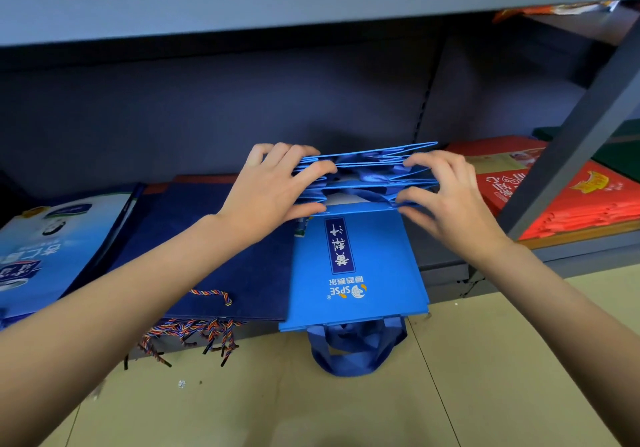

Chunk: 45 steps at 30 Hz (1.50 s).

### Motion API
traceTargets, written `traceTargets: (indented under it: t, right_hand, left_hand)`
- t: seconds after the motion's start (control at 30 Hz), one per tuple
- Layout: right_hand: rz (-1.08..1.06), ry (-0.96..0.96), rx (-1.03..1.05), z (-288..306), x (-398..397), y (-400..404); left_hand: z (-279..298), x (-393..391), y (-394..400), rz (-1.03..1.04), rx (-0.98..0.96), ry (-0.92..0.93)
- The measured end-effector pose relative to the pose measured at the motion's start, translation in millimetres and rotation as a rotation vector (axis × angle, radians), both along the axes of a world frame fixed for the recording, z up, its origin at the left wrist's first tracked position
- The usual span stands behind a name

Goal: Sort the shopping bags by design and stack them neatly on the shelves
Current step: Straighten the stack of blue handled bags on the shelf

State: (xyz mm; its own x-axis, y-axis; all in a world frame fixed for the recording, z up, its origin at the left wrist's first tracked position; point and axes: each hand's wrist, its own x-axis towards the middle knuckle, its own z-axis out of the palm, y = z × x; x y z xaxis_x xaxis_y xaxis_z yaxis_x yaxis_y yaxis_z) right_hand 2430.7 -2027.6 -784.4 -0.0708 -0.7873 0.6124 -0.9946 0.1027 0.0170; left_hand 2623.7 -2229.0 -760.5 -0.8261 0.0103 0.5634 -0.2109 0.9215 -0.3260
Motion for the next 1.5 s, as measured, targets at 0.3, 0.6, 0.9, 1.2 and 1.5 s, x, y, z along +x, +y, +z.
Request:
traceTargets:
  t: [0.3,0.6,0.9,1.2,1.5]
  right_hand:
    - [-0.08,0.066,-0.149,4,2,-15]
    - [0.033,-0.018,0.244,10,-7,-14]
    - [-0.009,-0.103,0.467,-68,17,11]
    - [-0.224,-0.704,0.74,-64,12,6]
    - [-0.313,-0.527,0.858,-66,26,-1]
  left_hand:
    - [-9,6,6,-0.044,0.113,0.031]
    - [-29,15,9,-0.102,0.165,0.024]
    - [-92,21,37,-0.077,0.113,-0.364]
    - [-93,23,42,0.417,0.886,-0.681]
    - [-86,8,48,0.463,0.737,-0.841]
